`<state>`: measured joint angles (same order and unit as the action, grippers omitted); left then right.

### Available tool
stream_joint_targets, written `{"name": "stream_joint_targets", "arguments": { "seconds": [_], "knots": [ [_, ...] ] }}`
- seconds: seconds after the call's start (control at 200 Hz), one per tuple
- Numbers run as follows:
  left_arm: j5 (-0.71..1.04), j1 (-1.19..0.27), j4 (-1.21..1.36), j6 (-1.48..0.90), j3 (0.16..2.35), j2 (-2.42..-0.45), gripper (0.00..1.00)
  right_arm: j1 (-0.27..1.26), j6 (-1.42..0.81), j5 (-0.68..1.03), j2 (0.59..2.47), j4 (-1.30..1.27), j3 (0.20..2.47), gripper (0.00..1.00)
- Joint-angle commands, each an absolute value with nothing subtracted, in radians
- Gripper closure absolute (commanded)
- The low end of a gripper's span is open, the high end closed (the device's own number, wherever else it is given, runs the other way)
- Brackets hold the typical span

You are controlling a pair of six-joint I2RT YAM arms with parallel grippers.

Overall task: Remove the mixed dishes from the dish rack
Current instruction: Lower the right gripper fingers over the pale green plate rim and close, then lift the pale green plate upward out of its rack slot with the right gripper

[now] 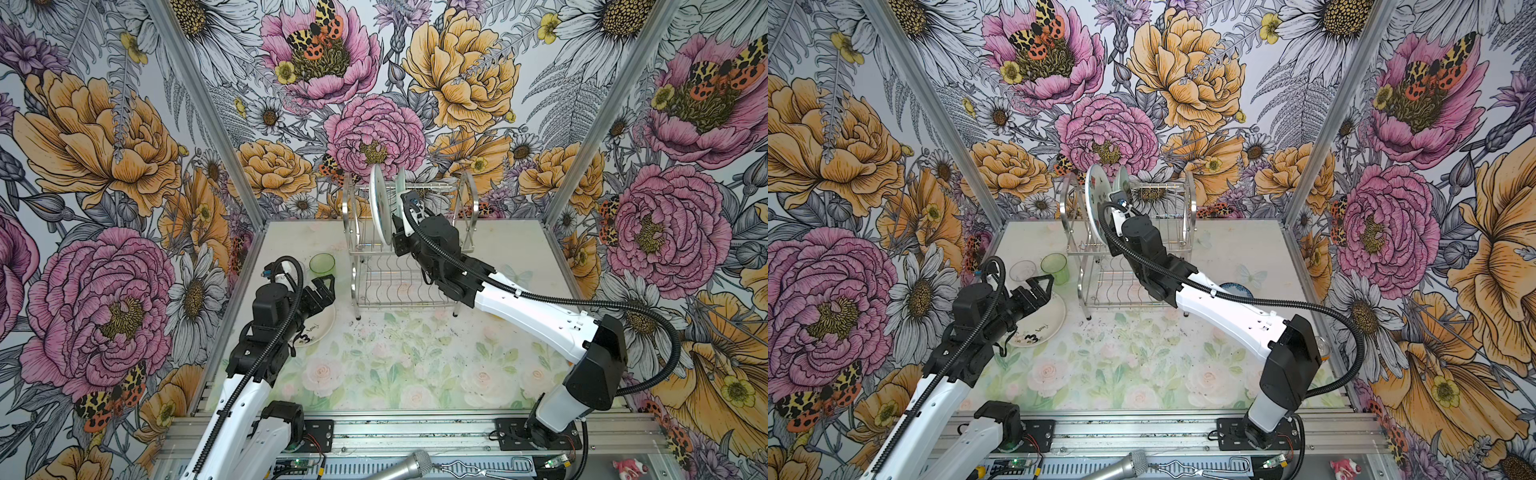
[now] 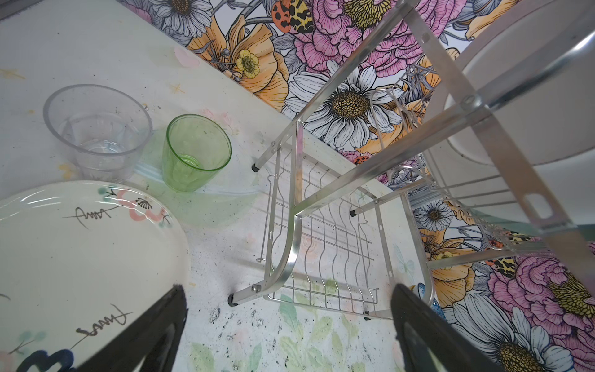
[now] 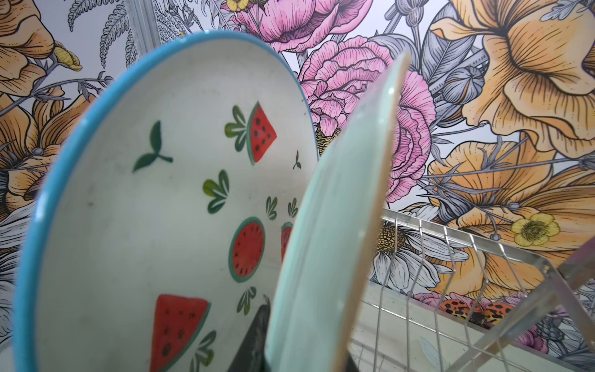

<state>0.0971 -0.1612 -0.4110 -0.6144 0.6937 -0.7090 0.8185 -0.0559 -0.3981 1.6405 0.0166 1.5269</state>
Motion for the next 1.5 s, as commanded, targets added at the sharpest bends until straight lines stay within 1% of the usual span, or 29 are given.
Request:
{"name": "stream_joint_targets", "arguments": {
  "seconds": [0.0, 0.14, 0.18, 0.285, 0.42, 0.836, 1.206, 1.391, 1.496],
  "knots": [
    [0.104, -0.155, -0.384, -0.618, 0.696, -0.71, 0.01, 0.807, -0.048, -0.437, 1.639, -0.008, 1.548, 0.8],
    [0.106, -0.156, -0.385, -0.618, 0.696, -0.71, 0.01, 0.807, -0.042, -0.445, 1.643, -0.017, 1.551, 0.86],
    [0.105, -0.156, -0.387, -0.618, 0.695, -0.71, 0.01, 0.807, -0.041, -0.447, 1.641, -0.021, 1.552, 0.9],
    [0.105, -0.155, -0.386, -0.62, 0.695, -0.711, 0.01, 0.808, -0.042, -0.449, 1.637, -0.032, 1.554, 0.93],
    [0.103, -0.155, -0.386, -0.621, 0.693, -0.713, 0.01, 0.807, -0.041, -0.461, 1.631, -0.047, 1.554, 1.0],
    [0.101, -0.154, -0.384, -0.621, 0.689, -0.723, 0.01, 0.802, -0.039, -0.501, 1.621, -0.138, 1.572, 1.0],
    [0.096, -0.155, -0.385, -0.618, 0.68, -0.712, 0.01, 0.802, 0.026, -0.437, 1.557, -0.317, 1.52, 1.0],
    [0.092, -0.153, -0.385, -0.618, 0.68, -0.713, 0.01, 0.802, 0.034, -0.415, 1.512, -0.355, 1.492, 1.0],
    [0.092, -0.153, -0.384, -0.618, 0.678, -0.717, 0.01, 0.802, 0.057, -0.367, 1.479, -0.355, 1.473, 1.0]
  ]
}}
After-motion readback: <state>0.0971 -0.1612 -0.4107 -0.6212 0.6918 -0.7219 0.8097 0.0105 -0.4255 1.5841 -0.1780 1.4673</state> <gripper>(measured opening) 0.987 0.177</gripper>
